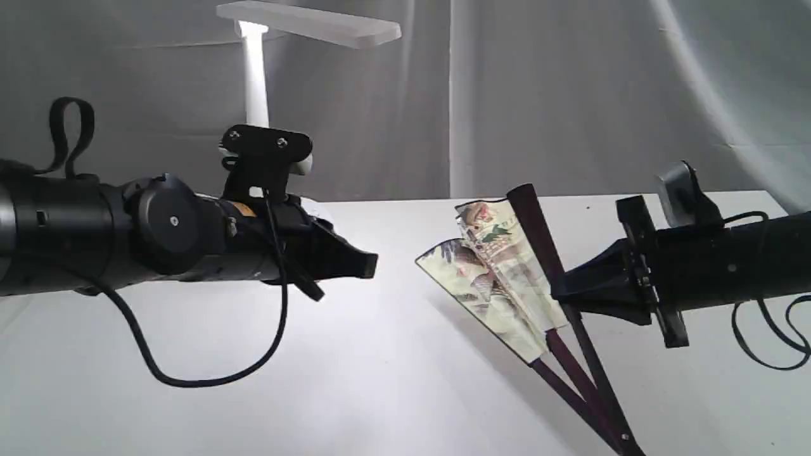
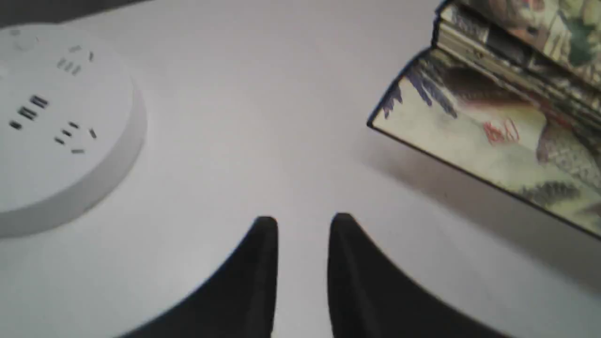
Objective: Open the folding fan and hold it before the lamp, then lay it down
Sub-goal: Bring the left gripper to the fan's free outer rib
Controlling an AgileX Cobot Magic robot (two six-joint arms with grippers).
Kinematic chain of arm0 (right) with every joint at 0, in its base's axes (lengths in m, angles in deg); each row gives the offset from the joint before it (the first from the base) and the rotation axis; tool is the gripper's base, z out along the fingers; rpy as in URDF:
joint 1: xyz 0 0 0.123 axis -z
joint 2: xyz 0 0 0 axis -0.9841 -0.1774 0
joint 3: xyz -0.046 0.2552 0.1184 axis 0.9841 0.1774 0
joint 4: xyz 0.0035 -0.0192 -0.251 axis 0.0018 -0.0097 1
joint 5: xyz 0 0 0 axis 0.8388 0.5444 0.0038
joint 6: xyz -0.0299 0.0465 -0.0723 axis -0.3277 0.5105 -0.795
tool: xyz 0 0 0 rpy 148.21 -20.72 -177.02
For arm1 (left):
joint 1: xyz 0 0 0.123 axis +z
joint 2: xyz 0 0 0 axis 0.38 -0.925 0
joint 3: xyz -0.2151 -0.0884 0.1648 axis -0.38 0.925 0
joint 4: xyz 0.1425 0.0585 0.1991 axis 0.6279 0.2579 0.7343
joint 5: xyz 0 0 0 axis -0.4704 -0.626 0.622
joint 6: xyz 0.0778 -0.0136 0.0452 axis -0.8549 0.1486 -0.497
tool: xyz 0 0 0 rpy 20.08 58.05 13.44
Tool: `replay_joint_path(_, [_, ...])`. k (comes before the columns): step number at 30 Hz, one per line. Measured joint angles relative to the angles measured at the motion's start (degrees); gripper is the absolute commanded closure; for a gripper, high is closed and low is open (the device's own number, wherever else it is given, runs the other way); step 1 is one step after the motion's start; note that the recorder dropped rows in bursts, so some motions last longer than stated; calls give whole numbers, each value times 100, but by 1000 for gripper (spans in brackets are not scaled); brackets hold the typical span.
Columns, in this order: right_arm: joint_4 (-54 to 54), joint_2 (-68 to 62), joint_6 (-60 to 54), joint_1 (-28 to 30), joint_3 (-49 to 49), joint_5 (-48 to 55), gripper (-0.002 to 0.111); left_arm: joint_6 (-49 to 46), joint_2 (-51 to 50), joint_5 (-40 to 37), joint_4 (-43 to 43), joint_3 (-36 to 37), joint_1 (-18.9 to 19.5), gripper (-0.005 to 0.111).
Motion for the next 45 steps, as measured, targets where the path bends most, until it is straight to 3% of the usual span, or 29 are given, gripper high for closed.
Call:
replay_joint_path(13, [-142, 0, -142, 0, 0, 0, 108, 211, 0, 1313, 0, 9, -427, 101])
replay_joint_path(25, [-142, 0, -151, 0, 0, 0, 108, 1677, 0, 1996, 507, 124, -439, 101])
replay_joint_path(36, [-142, 0, -151, 0, 0, 0, 108, 4714, 0, 3588, 2710, 1226, -487, 101])
replay_joint_path(45, [-142, 0, -175, 0, 0, 0, 108, 7024, -327, 3979, 3113, 1358, -500, 101])
